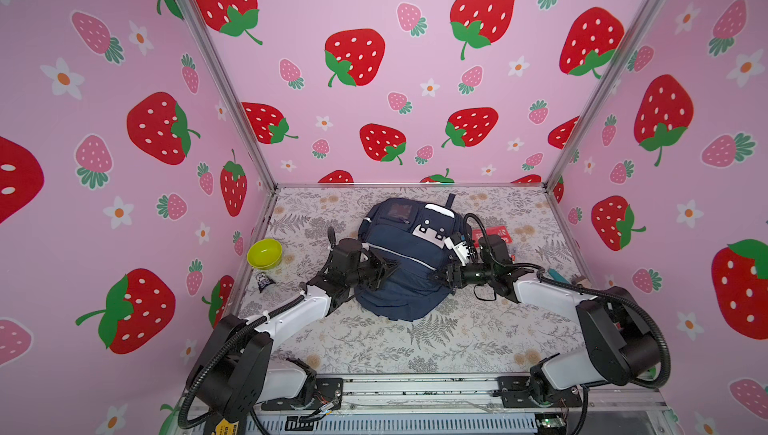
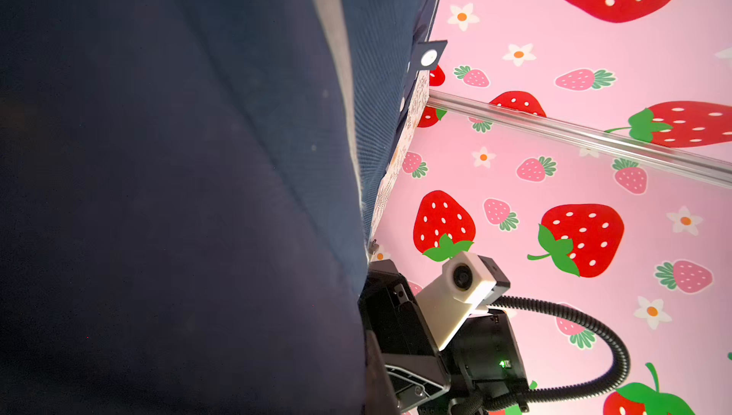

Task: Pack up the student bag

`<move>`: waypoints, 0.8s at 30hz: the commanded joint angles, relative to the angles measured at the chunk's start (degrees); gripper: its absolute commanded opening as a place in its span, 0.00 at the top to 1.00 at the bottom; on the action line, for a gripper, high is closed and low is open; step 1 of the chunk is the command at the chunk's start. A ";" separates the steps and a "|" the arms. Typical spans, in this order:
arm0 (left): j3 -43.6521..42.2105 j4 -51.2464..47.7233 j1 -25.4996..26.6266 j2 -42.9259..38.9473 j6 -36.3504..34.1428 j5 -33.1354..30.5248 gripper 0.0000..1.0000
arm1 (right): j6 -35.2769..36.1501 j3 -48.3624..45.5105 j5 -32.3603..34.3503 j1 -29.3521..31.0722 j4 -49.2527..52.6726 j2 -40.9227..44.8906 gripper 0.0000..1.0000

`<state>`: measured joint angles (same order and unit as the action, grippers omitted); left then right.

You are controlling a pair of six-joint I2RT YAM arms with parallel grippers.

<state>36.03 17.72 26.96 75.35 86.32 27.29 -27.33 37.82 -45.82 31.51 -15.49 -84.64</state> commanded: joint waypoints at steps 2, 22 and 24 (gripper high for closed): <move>0.88 5.22 0.19 -1.70 1.92 -1.62 1.00 | 0.11 -0.49 -1.29 2.93 -0.46 0.42 0.32; 0.29 5.65 -0.08 -1.96 3.32 -1.80 1.00 | 3.39 -0.12 13.15 10.51 5.64 1.92 0.40; 0.27 5.58 -0.07 -2.13 3.30 -1.80 1.00 | 3.16 0.40 13.21 8.35 5.67 0.34 0.26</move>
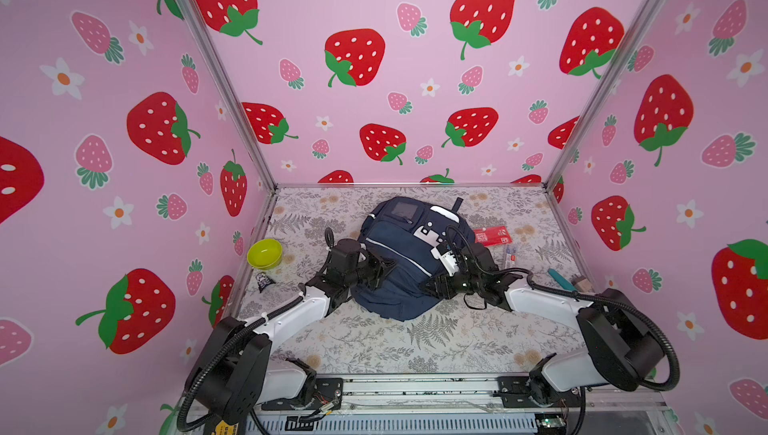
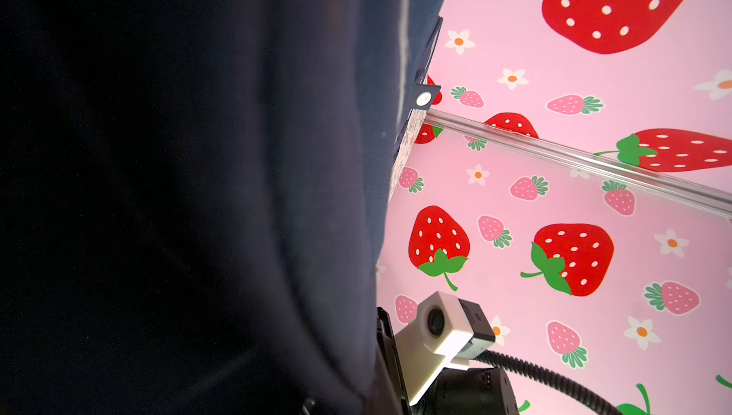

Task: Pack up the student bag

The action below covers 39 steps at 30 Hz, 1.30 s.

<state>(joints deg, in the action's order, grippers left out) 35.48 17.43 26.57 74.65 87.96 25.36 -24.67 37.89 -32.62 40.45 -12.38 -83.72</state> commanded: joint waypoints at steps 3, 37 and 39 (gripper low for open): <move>0.60 5.77 0.33 -1.87 1.82 0.29 1.00 | 1.03 2.09 -0.21 -1.77 2.49 -3.09 0.22; -1.79 8.67 1.20 -2.77 2.86 -1.06 1.00 | -27.19 -6.57 21.35 7.34 3.03 15.04 0.33; -1.27 8.67 1.78 -2.59 2.48 -1.06 1.00 | -32.44 -8.79 26.27 7.99 2.92 19.04 0.31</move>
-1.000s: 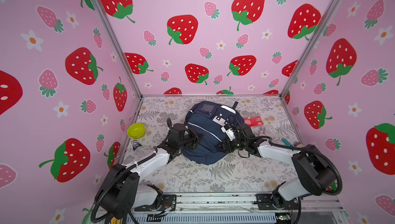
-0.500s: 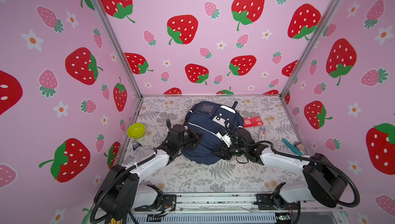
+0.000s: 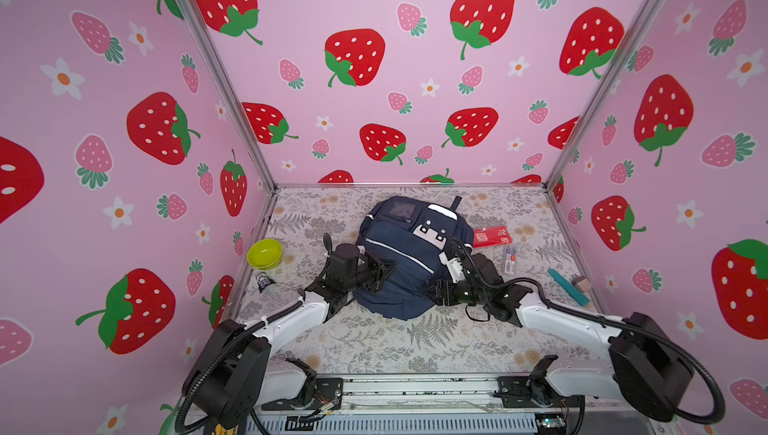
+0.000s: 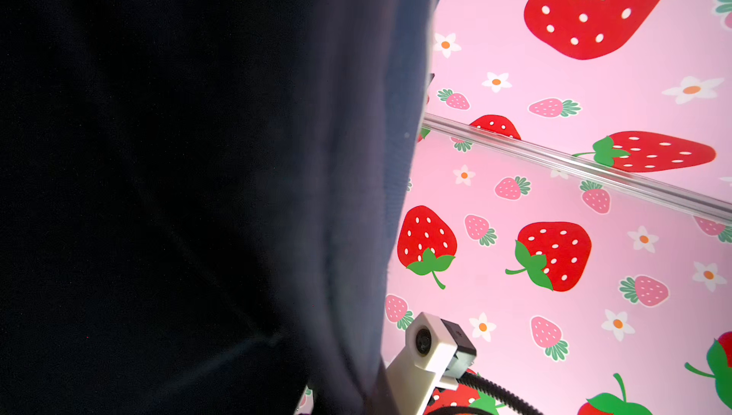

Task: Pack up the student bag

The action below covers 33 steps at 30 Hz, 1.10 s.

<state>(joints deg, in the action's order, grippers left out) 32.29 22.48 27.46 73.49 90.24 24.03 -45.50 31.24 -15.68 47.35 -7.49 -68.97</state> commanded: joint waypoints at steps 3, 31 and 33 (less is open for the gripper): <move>2.42 2.88 1.62 -1.26 -0.53 0.09 1.00 | -13.71 -2.55 10.92 1.41 -2.94 6.00 0.36; 2.37 1.19 2.90 -1.40 -3.63 0.51 1.00 | -5.80 10.31 17.07 9.25 11.66 -6.30 1.00; 6.62 -5.90 2.21 -0.55 -9.97 3.61 0.84 | -5.71 9.92 17.39 9.35 13.24 -4.57 1.00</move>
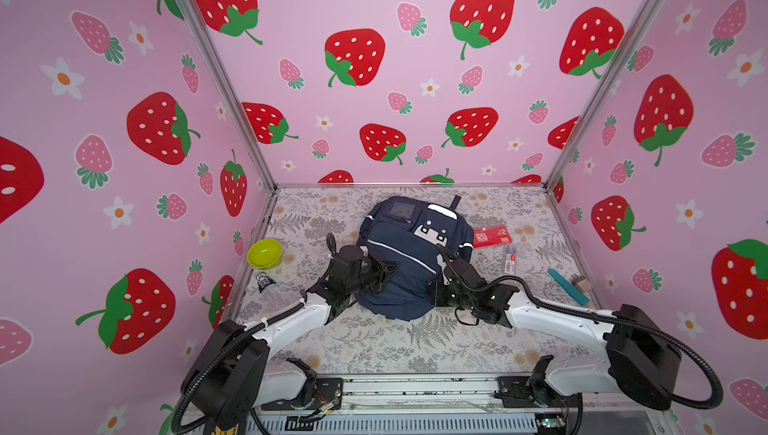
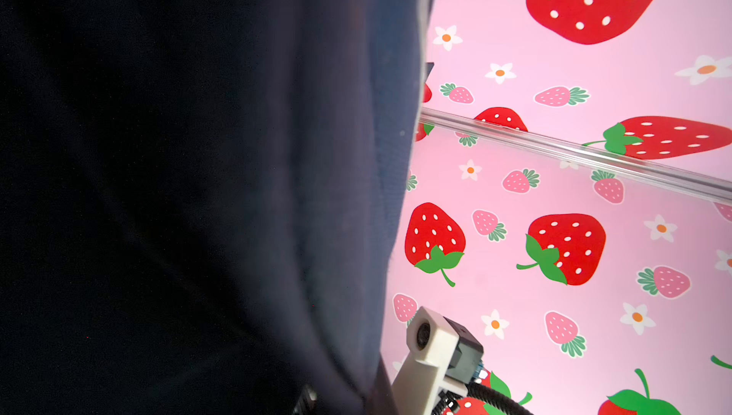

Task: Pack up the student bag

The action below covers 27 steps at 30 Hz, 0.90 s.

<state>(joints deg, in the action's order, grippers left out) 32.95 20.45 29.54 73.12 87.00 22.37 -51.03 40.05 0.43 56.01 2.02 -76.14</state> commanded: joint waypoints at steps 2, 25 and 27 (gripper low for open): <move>13.34 -19.34 -0.72 0.50 -18.04 6.99 0.63 | 0.51 0.96 1.31 0.64 5.29 4.47 1.00; 39.47 -46.93 -16.80 22.70 -48.92 7.18 0.47 | 9.25 3.65 -5.11 -0.10 10.10 4.86 1.00; 38.59 -44.17 -16.89 23.12 -47.51 8.70 0.66 | 9.28 4.17 -5.06 -0.03 10.35 4.56 1.00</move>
<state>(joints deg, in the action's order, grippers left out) 69.84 -27.38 12.64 96.03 38.20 27.18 -42.30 42.19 -2.92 55.70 10.46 -71.29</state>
